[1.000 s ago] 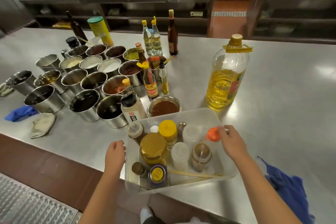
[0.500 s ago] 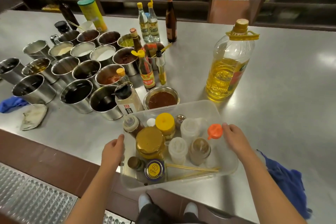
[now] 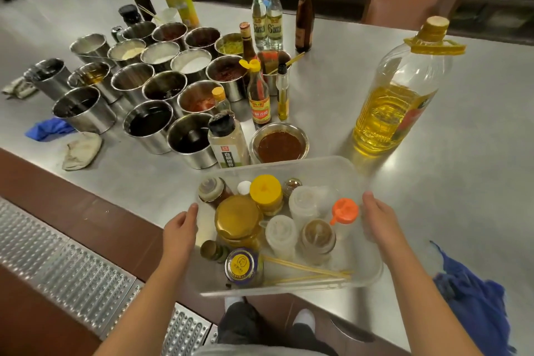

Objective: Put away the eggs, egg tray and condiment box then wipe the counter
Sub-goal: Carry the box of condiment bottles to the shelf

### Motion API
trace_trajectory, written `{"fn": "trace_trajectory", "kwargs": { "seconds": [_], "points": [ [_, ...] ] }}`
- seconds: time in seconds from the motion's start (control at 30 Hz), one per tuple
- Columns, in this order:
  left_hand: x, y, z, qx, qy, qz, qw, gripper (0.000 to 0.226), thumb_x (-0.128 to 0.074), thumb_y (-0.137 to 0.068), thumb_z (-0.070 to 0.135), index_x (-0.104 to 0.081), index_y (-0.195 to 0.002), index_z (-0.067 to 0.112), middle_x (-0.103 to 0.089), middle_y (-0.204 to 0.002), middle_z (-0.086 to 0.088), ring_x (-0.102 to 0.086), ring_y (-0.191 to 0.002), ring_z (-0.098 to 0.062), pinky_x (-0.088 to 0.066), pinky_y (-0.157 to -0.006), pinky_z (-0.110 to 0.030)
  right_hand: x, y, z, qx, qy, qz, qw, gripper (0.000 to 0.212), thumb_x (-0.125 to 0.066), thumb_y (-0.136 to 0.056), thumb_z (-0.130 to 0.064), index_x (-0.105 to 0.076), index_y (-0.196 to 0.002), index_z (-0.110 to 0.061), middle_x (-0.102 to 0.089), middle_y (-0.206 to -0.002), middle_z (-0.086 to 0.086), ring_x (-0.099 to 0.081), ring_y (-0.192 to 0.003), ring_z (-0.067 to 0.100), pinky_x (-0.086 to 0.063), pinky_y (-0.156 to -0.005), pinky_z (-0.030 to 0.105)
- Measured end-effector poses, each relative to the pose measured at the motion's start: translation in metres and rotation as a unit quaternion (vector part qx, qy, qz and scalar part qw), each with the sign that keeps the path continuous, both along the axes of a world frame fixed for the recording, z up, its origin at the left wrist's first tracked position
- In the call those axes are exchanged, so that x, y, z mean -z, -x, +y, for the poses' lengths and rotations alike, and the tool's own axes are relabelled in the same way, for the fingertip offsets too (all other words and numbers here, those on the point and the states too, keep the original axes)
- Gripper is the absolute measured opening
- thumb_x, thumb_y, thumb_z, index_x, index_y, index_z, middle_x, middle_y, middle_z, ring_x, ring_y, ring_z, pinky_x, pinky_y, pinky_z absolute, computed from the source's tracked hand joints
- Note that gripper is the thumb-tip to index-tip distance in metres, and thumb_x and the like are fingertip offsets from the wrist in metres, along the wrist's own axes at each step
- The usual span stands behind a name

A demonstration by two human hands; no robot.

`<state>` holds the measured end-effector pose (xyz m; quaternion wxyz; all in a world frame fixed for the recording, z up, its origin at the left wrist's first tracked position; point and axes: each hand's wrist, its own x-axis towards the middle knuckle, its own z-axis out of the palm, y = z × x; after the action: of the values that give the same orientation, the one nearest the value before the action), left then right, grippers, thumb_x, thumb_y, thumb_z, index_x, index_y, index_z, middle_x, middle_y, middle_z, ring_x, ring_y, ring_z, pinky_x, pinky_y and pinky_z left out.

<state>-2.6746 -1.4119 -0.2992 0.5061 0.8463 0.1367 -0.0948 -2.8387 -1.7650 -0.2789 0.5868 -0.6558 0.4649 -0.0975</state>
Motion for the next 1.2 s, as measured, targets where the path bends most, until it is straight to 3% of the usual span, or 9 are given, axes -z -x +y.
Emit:
{"fn": "trace_trajectory", "kwargs": {
  "seconds": [0.1,0.27,0.4,0.5,0.6,0.73,0.93,1.03,1.2],
  "points": [
    [-0.005,0.006,0.026,-0.036,0.008,0.005,0.999,0.040,-0.057,-0.095,0.052,-0.055,-0.065,0.024,-0.053,-0.069,0.000,-0.047,-0.065,-0.016,-0.037,-0.059,-0.030,-0.011,-0.016,0.018,-0.047,0.019,-0.014,0.999,0.045,-0.047,-0.101,-0.041,-0.067,-0.068,-0.017,-0.066,-0.068,-0.008,-0.058,-0.065,0.008,-0.046,-0.065,0.028],
    [-0.014,0.026,0.083,-0.103,0.016,0.016,0.994,0.038,-0.058,-0.094,0.055,-0.062,-0.068,0.027,-0.059,-0.072,0.013,-0.055,-0.069,-0.012,-0.044,-0.059,-0.028,-0.017,-0.045,0.058,-0.129,0.027,-0.029,0.991,0.040,-0.047,-0.102,-0.036,-0.069,-0.075,-0.015,-0.068,-0.081,0.002,-0.061,-0.079,0.016,-0.047,-0.079,0.033],
    [-0.028,0.035,0.135,-0.139,0.025,0.009,0.990,0.044,-0.055,-0.094,0.058,-0.068,-0.071,0.023,-0.059,-0.053,0.010,-0.048,-0.045,-0.012,-0.034,-0.042,-0.023,-0.025,-0.065,0.099,-0.151,0.001,-0.011,0.988,0.043,-0.047,-0.100,-0.046,-0.070,-0.072,-0.023,-0.068,-0.075,-0.016,-0.062,-0.071,-0.001,-0.045,-0.066,0.021],
    [-0.035,0.031,0.183,-0.131,0.039,0.011,0.991,0.046,-0.049,-0.096,0.058,-0.061,-0.065,0.028,-0.047,-0.051,0.006,-0.037,-0.039,-0.013,-0.026,-0.043,-0.023,-0.034,-0.085,0.137,-0.185,-0.011,0.003,0.983,0.044,-0.042,-0.100,-0.050,-0.069,-0.077,-0.024,-0.068,-0.078,-0.015,-0.064,-0.077,0.006,-0.048,-0.074,0.026],
    [-0.042,0.020,0.233,-0.148,0.099,0.017,0.984,0.054,-0.051,-0.098,0.052,-0.053,-0.050,0.029,-0.038,-0.046,0.009,-0.029,-0.037,-0.011,-0.019,-0.042,-0.021,-0.041,-0.111,0.181,-0.205,-0.028,-0.023,0.978,0.042,-0.043,-0.102,-0.045,-0.071,-0.082,-0.021,-0.070,-0.080,-0.012,-0.064,-0.078,0.005,-0.050,-0.072,0.026],
    [-0.054,0.003,0.298,-0.222,0.123,-0.002,0.967,0.051,-0.056,-0.097,0.046,-0.058,-0.048,0.031,-0.038,-0.045,0.012,-0.030,-0.035,-0.006,-0.015,-0.039,-0.017,-0.049,-0.155,0.248,-0.223,-0.037,-0.047,0.973,0.035,-0.043,-0.103,-0.038,-0.071,-0.105,-0.018,-0.072,-0.108,0.003,-0.066,-0.103,0.019,-0.048,-0.100,0.039],
    [-0.071,-0.013,0.389,-0.302,0.055,-0.075,0.949,0.040,-0.061,-0.090,0.053,-0.059,-0.060,0.027,-0.050,-0.058,0.008,-0.041,-0.047,-0.008,-0.032,-0.048,-0.025,-0.056,-0.228,0.354,-0.298,0.004,-0.067,0.952,0.026,-0.047,-0.102,-0.034,-0.069,-0.089,-0.025,-0.069,-0.105,0.002,-0.063,-0.097,0.016,-0.047,-0.096,0.038],
    [-0.080,-0.024,0.436,-0.320,0.033,-0.099,0.942,0.041,-0.059,-0.095,0.047,-0.059,-0.062,0.023,-0.052,-0.060,0.007,-0.044,-0.055,-0.011,-0.034,-0.053,-0.029,-0.058,-0.267,0.405,-0.334,0.022,-0.060,0.940,0.025,-0.048,-0.101,-0.034,-0.069,-0.100,-0.021,-0.065,-0.103,0.001,-0.059,-0.103,0.022,-0.046,-0.099,0.041],
    [-0.092,-0.034,0.499,-0.349,-0.004,-0.122,0.929,0.028,-0.055,-0.100,0.039,-0.059,-0.081,0.018,-0.054,-0.080,-0.006,-0.048,-0.076,-0.015,-0.036,-0.063,-0.031,-0.059,-0.325,0.477,-0.389,-0.001,-0.065,0.919,0.026,-0.050,-0.100,-0.038,-0.057,-0.077,-0.028,-0.048,-0.073,-0.011,-0.042,-0.066,0.006,-0.033,-0.062,0.023]
  ]
}}
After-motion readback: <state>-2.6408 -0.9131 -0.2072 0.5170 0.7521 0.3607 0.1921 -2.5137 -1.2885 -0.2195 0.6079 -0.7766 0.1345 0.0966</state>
